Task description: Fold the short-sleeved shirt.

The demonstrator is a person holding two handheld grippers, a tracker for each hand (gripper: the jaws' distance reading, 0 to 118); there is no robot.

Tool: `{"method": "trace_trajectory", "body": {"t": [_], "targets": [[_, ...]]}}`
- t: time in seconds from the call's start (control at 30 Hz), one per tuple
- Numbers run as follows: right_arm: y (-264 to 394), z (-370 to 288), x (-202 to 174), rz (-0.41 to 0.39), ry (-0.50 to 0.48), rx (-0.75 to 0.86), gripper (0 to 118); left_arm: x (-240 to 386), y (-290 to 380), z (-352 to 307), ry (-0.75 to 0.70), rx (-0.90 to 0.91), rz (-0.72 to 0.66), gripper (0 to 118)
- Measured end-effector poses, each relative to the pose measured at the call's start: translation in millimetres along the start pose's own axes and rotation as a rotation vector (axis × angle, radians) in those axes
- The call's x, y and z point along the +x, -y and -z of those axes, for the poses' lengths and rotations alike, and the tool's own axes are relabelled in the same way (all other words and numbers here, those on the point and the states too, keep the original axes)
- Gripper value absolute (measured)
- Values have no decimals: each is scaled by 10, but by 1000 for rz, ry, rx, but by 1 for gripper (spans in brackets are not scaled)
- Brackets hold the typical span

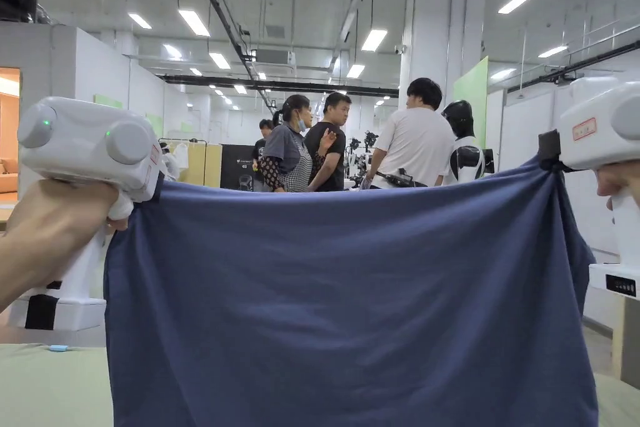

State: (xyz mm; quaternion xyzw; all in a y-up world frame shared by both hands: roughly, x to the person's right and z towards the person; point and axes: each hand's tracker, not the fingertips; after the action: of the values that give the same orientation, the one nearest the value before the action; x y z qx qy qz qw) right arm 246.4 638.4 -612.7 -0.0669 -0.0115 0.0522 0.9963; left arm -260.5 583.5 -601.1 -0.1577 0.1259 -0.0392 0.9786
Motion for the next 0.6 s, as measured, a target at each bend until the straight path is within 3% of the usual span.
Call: {"method": "trace_trajectory", "body": {"t": [0.3, 0.4, 0.6], "targets": [[227, 792, -68, 16, 19, -7, 3, 252, 265, 721, -35, -21, 8, 3], [473, 986, -89, -24, 24, -51, 3, 347, 529, 948, -35, -56, 18, 3], [1347, 1096, -67, -10, 7, -177, 3, 445, 1245, 1250, 18, -172, 37, 3]]}}
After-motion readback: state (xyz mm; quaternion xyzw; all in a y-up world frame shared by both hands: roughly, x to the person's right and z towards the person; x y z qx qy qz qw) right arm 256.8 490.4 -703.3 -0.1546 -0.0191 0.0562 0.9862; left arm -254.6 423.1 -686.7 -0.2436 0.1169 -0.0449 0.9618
